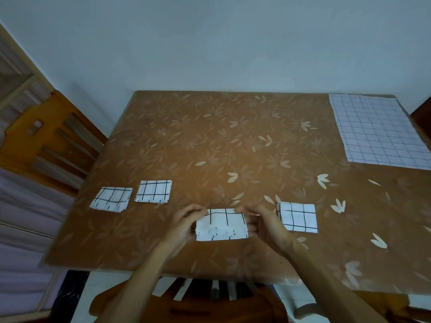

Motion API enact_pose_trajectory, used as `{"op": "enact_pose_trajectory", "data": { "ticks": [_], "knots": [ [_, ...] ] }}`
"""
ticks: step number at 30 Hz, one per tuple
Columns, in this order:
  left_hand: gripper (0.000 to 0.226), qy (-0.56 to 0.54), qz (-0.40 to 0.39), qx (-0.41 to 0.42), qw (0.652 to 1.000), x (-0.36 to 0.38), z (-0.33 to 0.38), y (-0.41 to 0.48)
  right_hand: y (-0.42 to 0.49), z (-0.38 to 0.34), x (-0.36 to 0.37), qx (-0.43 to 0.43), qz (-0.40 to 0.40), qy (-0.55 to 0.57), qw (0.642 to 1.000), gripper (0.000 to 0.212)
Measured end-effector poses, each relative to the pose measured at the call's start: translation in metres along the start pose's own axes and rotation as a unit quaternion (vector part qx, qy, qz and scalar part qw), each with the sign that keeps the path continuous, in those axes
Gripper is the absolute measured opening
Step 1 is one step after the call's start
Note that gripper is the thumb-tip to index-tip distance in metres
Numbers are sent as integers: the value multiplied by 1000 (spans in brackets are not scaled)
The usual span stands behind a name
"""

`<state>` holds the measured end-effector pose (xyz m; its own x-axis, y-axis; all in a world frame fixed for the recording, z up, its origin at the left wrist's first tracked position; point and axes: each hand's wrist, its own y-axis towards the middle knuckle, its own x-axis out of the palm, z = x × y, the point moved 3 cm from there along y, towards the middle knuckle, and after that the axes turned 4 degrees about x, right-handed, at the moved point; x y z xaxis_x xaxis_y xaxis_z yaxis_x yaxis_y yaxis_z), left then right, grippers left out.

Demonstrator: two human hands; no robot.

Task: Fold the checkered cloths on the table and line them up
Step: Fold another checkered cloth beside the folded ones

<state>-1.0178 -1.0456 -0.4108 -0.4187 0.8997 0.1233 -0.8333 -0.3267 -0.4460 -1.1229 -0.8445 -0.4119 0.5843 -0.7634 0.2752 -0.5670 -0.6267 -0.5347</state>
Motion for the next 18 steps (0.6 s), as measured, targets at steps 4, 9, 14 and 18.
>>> {"op": "enact_pose_trajectory", "data": {
  "ticks": [4, 9, 14, 18],
  "knots": [
    [25, 88, 9, 33, 996, -3, -8, 4, 4, 11, -7, 24, 32, -66, 997, 34],
    [39, 160, 30, 63, 985, -3, -23, 18, 18, 26, -14, 31, 80, -162, 983, 22],
    [51, 185, 88, 54, 977, -8, -49, 52, 57, 46, -22, 54, 185, -166, 967, 23],
    [40, 242, 130, 91, 957, -1, -61, 94, 96, 49, -28, 45, 238, -312, 919, 23]
  ]
}}
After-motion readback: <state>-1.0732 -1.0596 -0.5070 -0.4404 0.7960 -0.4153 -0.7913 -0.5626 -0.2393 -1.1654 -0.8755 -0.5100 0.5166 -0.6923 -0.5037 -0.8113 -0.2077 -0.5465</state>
